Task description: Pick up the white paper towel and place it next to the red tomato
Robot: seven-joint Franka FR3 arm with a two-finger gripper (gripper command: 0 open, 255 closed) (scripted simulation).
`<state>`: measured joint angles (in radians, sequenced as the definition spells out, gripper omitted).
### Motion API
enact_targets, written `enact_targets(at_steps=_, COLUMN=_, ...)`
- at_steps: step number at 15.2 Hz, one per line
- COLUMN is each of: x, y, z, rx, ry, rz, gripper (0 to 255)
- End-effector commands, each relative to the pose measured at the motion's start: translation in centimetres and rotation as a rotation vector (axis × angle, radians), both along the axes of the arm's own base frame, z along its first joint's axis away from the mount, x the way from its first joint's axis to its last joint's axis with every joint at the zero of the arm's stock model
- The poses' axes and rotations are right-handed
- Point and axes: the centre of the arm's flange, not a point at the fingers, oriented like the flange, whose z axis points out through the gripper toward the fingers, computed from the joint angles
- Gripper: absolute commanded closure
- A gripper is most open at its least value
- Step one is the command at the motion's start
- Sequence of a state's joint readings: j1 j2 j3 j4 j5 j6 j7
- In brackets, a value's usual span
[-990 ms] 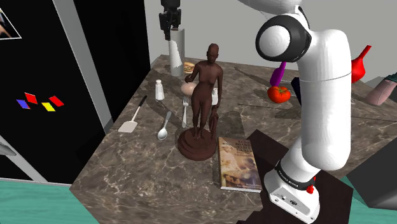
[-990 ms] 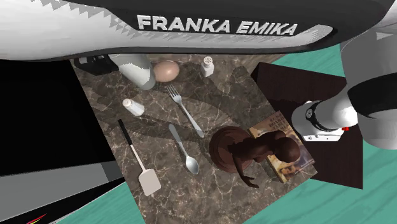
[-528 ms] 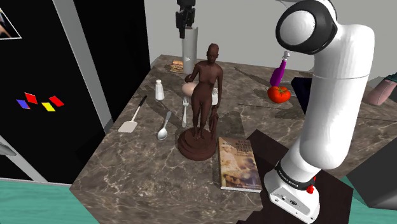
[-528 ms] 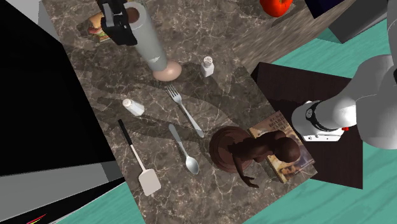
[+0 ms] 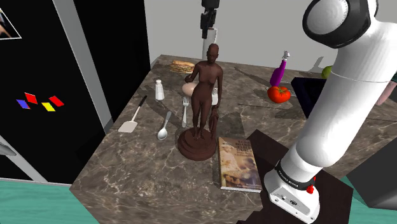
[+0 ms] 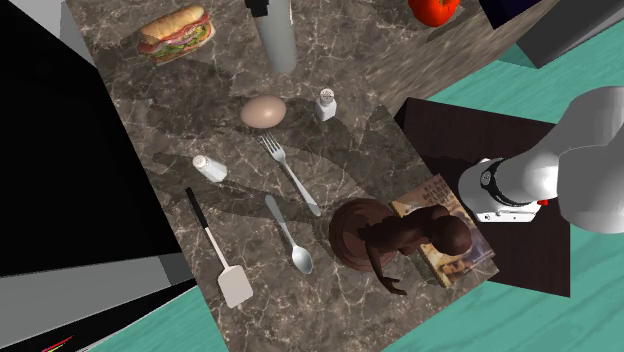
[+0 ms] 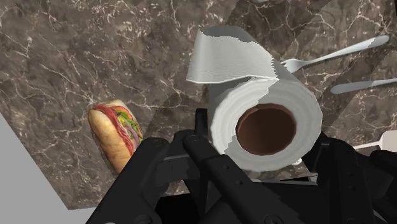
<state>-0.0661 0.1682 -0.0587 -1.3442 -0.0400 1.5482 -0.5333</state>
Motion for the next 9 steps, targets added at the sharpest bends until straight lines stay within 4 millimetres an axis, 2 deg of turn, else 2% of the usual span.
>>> enact_targets(at_steps=1, x=-1.1, y=-2.4, z=-0.2, rx=0.000, ry=0.000, rz=0.001, gripper=255)
enact_targets(at_steps=9, x=-5.6, y=-12.0, z=-0.1, rx=0.000, ry=0.000, rz=0.001, gripper=255)
